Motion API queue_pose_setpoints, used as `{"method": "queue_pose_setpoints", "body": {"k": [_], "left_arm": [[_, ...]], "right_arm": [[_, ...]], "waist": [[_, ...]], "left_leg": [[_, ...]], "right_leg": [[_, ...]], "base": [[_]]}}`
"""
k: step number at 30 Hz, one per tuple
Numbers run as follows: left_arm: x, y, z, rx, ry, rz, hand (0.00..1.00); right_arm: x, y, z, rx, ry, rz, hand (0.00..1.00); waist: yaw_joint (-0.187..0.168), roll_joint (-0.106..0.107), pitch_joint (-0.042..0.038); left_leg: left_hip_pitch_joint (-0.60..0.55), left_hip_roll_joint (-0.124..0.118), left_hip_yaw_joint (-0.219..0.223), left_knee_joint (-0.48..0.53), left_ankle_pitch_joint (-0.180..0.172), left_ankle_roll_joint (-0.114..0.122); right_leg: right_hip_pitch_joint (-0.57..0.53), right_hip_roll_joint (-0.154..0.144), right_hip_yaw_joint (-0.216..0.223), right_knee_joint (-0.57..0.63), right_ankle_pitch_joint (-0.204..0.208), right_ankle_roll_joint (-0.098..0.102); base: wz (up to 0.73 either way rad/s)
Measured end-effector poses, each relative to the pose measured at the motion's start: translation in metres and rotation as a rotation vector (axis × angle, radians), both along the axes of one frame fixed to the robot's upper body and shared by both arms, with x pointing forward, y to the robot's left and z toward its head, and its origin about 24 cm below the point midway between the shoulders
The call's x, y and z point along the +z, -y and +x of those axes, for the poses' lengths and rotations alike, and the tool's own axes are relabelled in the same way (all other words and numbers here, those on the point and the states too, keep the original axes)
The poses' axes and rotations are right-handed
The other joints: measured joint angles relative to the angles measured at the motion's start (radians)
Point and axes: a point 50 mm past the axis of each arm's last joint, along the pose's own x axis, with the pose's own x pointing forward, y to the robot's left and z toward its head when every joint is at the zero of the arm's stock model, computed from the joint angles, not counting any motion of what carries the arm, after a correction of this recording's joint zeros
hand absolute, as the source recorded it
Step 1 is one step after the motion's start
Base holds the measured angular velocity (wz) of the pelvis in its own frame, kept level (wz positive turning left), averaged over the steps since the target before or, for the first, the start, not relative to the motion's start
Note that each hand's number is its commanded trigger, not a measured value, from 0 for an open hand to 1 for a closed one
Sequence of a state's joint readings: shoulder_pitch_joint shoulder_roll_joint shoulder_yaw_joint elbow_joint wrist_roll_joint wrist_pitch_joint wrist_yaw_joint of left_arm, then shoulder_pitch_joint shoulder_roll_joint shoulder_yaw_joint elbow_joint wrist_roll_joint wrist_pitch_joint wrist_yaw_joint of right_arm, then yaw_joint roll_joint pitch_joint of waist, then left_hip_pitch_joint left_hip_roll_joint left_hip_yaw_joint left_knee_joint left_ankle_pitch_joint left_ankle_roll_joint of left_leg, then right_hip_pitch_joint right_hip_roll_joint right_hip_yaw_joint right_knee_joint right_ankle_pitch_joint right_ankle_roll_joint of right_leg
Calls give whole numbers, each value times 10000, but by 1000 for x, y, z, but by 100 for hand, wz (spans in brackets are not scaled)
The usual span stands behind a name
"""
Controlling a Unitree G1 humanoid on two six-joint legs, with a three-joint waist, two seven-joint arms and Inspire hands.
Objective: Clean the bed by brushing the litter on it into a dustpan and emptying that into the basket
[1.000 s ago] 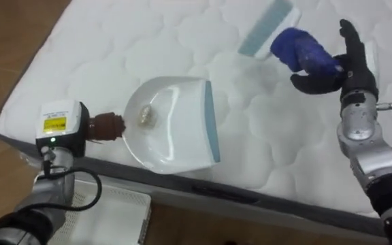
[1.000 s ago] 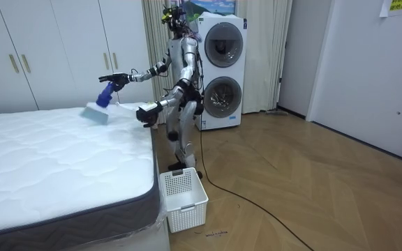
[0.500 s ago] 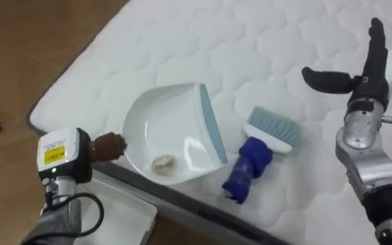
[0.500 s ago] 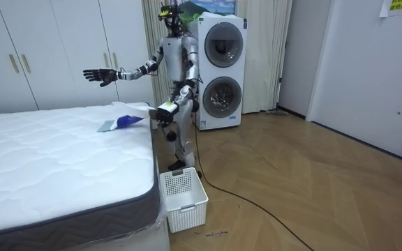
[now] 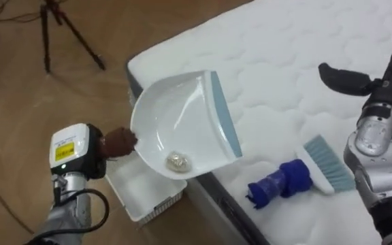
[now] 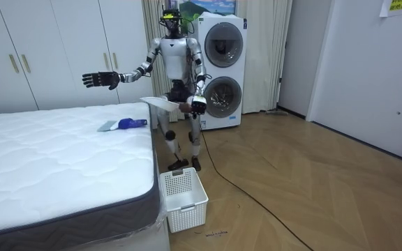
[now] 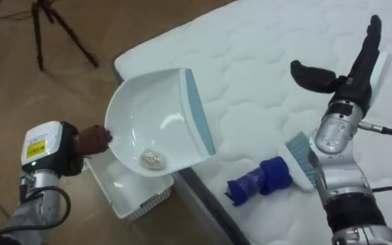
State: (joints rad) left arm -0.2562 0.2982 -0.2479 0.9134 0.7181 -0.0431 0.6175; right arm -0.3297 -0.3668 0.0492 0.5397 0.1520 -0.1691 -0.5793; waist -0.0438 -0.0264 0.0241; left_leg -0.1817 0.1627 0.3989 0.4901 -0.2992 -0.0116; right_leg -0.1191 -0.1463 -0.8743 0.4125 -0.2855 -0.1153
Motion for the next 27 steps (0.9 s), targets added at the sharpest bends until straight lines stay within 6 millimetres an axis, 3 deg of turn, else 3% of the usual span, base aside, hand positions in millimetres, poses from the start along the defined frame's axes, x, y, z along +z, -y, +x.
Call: {"method": "queue_pose_setpoints", "body": {"k": [2,6,10,12,14,15,16,17,18,19,20,23,27], "left_arm": [[1,-2,-2,108,110,-83,100],[5,-2,-1,229,400,-297,100],[2,-2,-7,326,331,-429,100],[-1,-2,-9,313,145,-484,100],[-4,1,-10,197,-185,-619,100],[-4,1,-10,178,-246,-635,100],[-6,1,-11,167,-389,-760,100],[-7,2,-12,194,-511,-925,100],[-8,2,-12,217,-566,-994,100],[-8,1,-13,270,-623,-1070,100],[-9,2,-13,280,-693,-1109,100],[-10,1,-13,276,-806,-1152,100],[-12,-2,-15,462,-988,-1427,100]], "right_arm": [[-2,1,-3,22,-64,5,0],[-6,-1,-9,283,-131,196,0],[-19,2,-19,247,-643,218,0],[-28,5,-26,263,-996,462,0],[-41,8,-38,141,-1538,652,0],[-44,8,-41,136,-1652,675,0],[-48,9,-44,109,-1784,682,0],[-49,9,-48,98,-1820,670,0],[-49,9,-49,124,-1798,652,0],[-46,7,-49,221,-1685,514,0],[-43,6,-48,289,-1569,495,0],[-43,5,-48,332,-1531,509,0],[-43,3,-48,418,-1535,530,0]], "waist": [[27,65,-23],[115,48,-51],[187,-24,-126],[98,-82,-138],[-55,-83,-139],[-92,-88,-145],[-127,-71,-156],[-242,-62,-191],[-331,-69,-195],[-391,-93,-200],[-356,-100,-206],[-281,-88,-202],[-73,-98,-197]], "left_leg": [[4,-175,-40,-317,212,58],[135,-376,-48,-678,436,116],[385,-561,-76,-839,493,176],[396,-641,-334,-822,494,227],[447,-810,-937,-820,542,320],[451,-859,-1116,-816,553,336],[432,-968,-1508,-820,603,375],[315,-1112,-1956,-823,683,408],[272,-1195,-2151,-823,739,431],[135,-1353,-2454,-805,822,485],[10,-1466,-2634,-787,873,514],[-172,-1658,-2986,-769,958,572],[-434,-1748,-3247,-744,1012,622]], "right_leg": [[121,-198,-350,43,1,3],[145,-378,-299,146,25,9],[136,-567,659,619,-21,125],[130,-570,1389,798,-28,267],[123,-438,3012,1079,65,491],[129,-370,3432,1103,82,567],[152,-224,4202,1104,143,735],[164,-118,4773,1072,164,847],[163,-100,4983,1047,157,910],[149,-84,5413,1001,98,1133],[185,-52,5636,838,37,1248],[503,89,5671,273,13,1415],[456,112,5615,71,66,1497]], "base": [[47],[21],[17],[58],[89],[89],[96],[101],[104],[85],[71],[50],[20]]}}
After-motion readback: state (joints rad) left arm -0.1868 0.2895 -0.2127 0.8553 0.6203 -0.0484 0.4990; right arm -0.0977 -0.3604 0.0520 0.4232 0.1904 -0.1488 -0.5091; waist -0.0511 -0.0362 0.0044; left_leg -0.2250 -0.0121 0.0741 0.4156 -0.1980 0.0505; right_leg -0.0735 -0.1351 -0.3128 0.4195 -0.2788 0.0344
